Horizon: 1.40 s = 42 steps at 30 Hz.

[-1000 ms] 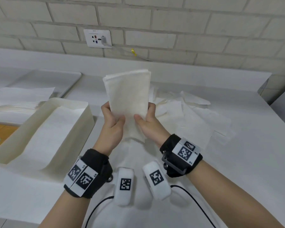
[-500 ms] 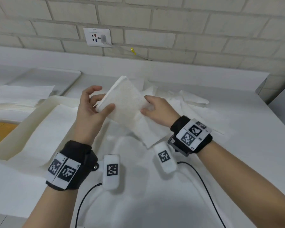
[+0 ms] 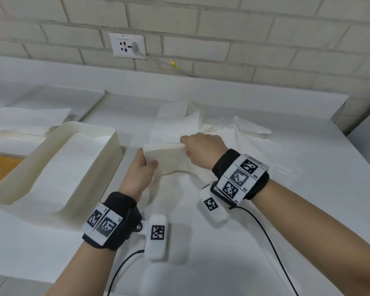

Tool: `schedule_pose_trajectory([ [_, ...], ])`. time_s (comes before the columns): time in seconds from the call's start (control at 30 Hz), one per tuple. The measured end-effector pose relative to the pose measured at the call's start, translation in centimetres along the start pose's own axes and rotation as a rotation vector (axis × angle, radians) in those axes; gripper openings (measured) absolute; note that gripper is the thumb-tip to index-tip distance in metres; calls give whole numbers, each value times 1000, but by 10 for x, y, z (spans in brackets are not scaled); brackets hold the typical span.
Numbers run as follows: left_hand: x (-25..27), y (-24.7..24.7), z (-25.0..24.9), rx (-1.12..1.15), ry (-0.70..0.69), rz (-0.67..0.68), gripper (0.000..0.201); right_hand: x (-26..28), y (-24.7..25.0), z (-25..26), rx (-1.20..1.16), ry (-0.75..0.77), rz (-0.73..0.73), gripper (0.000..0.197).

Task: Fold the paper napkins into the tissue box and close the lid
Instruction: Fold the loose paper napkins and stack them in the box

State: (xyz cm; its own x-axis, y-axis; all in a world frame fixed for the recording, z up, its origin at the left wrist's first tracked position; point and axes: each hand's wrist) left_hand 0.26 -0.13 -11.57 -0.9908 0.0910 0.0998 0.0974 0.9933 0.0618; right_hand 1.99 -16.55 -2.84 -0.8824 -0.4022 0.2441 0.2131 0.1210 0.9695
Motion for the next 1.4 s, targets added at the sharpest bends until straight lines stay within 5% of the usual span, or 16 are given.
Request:
schedule_pose_trajectory([
  [0.23,-2,-4,4,-41,80,23,38,5,-11,6,19,40,67,20],
  [0.4,-2,-4,-4,15,28,-5,35,9,4,-1,36,24,-61,22],
  [0.57,0,-4,-3,-29,110,19,34,13,-8,8,73,50,75,23],
  [0.73,5,-1,-8,23,57,-21,34,12,1,3,23,43,-53,26],
  [0.93,4,-2,-7,-4,106,-45,30,7,-14,8,8,54,91,24],
  [1.1,15,-3,-27,80,-16,-211,55,8,1,-9,-489,77,131,7],
  [1.27,28,-5,-36,200,166,39,73,0,-14,-12,-1263,35,80,31],
  [1.4,37,-4,-41,60,148,143,84,-15,-23,-4,-1381,-8,78,35],
])
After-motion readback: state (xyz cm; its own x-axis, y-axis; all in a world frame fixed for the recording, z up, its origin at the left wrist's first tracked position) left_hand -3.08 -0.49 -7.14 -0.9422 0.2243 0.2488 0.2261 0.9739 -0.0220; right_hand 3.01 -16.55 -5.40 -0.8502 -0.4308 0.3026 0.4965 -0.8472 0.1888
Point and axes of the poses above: each hand's wrist, its own x-axis away from the middle knuckle, its own y-axis out of the back of the hand, z = x × y, and after that the axes turned 11 degrees about z, right-handed
